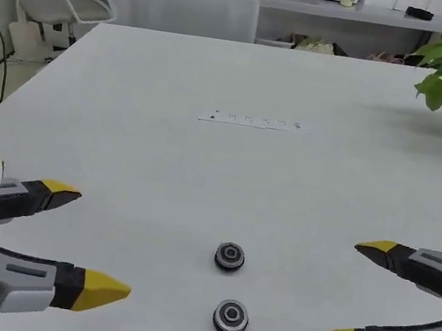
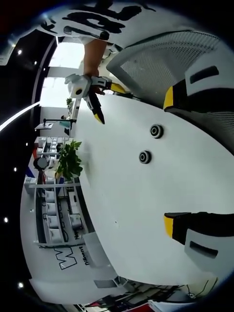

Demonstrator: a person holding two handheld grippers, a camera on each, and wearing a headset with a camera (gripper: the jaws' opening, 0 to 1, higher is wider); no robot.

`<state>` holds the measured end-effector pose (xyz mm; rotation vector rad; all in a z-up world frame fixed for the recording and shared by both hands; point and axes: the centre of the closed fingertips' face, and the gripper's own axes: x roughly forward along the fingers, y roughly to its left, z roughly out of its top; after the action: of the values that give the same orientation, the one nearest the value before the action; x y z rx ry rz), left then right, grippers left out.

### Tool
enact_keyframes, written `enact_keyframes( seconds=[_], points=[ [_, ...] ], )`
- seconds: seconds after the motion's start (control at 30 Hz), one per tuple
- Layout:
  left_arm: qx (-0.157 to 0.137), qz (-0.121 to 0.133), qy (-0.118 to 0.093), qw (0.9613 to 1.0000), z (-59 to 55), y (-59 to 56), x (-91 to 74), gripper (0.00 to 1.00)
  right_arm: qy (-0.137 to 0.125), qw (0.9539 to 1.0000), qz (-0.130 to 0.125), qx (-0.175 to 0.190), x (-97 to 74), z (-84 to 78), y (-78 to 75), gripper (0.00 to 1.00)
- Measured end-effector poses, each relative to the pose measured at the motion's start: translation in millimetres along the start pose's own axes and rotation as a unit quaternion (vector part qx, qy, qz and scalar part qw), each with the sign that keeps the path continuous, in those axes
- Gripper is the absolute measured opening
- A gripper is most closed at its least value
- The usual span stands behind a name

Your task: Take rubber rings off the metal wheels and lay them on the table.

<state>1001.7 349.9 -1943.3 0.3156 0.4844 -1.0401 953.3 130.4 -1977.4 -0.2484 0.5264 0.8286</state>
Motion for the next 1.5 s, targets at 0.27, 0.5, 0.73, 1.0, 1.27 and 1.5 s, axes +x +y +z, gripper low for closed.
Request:
enact_keyframes(
  seconds=[0.27,0.5,0.73,1.0,1.27,1.5],
  points=[
    [0.006,-0.008,0.002,0.9999,-1.2,-5.0,1.5,0.83,-0.001,1.0,-0.002,-0.003,-1.7,2.0,2.8,0.91],
    [0.014,-0.009,0.001,0.9999,2.3,-3.8,-1.1,0.83,-0.006,0.9999,-0.003,-0.009,-2.2,8.6,4.5,0.91],
    [0.021,-0.009,0.002,0.9997,5.6,-2.1,-3.6,0.82,-0.01,0.9998,-0.003,-0.014,-2.3,13.9,4.7,0.91],
    [0.031,-0.014,0.003,0.9994,8.9,-3.1,-1.5,0.82,-0.01,0.9998,-0.003,-0.019,-1.4,15.5,4.0,0.9],
    [0.037,-0.023,0.007,0.999,8.9,-5.8,3.0,0.81,-0.008,0.9997,0.0,-0.021,0.1,16.6,5.3,0.89],
    [0.044,-0.029,0.011,0.9985,10.4,-7.7,7.5,0.81,-0.012,0.9997,0.001,-0.023,1.1,20.9,5.1,0.88]
  ],
)
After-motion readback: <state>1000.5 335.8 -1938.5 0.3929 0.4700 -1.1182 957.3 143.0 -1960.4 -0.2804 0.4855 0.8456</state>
